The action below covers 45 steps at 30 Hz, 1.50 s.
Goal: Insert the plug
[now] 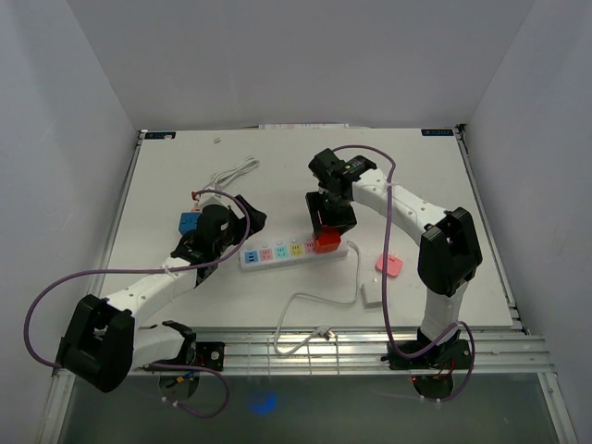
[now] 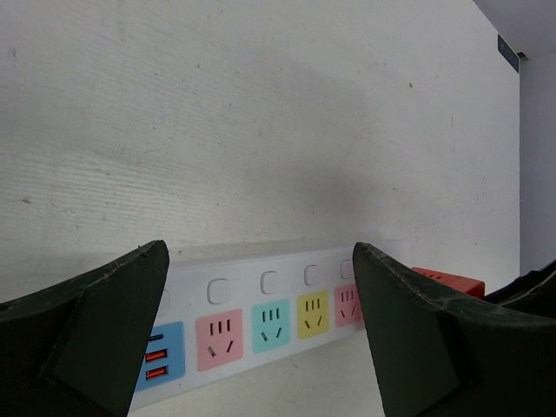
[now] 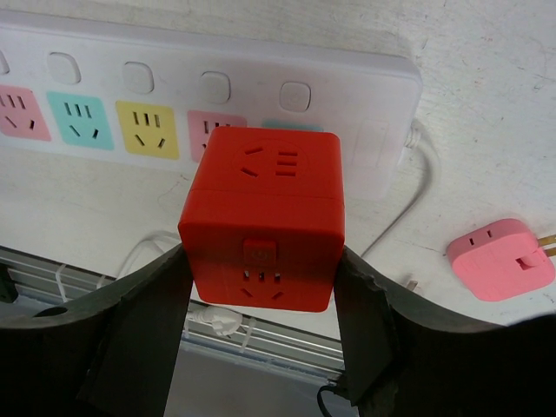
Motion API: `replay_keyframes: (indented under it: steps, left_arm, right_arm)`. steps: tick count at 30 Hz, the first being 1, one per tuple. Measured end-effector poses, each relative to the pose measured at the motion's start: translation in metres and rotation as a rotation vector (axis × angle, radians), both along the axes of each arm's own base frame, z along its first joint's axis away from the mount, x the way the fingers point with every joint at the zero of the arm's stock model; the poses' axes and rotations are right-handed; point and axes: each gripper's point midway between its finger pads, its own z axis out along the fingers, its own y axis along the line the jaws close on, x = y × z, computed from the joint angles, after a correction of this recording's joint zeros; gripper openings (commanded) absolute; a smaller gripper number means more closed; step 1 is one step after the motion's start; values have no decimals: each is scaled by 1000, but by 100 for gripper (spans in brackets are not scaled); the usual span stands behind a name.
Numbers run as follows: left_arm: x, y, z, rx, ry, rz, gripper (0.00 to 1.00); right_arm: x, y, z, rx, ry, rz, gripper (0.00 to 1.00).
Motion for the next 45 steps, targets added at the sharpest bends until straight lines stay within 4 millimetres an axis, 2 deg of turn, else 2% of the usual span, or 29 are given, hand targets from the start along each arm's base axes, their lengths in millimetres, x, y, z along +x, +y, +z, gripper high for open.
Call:
replay_keyframes:
  steps: [18,23,35,45]
  left_arm:
    - [1,1,-2,11,-1,4,97]
    - [1,1,-2,10,-3,4,97]
    - [2,1,-17,26,29,4,97]
    - [2,1,-17,26,30,4,97]
  right_arm:
    - [2,-9,-7,-51,-13,-25,29]
    - [2,-8,-7,-44,-10,-23,25]
    - [0,0,-7,3,9,-15,25]
    - [-1,2,-7,16,15,-12,25]
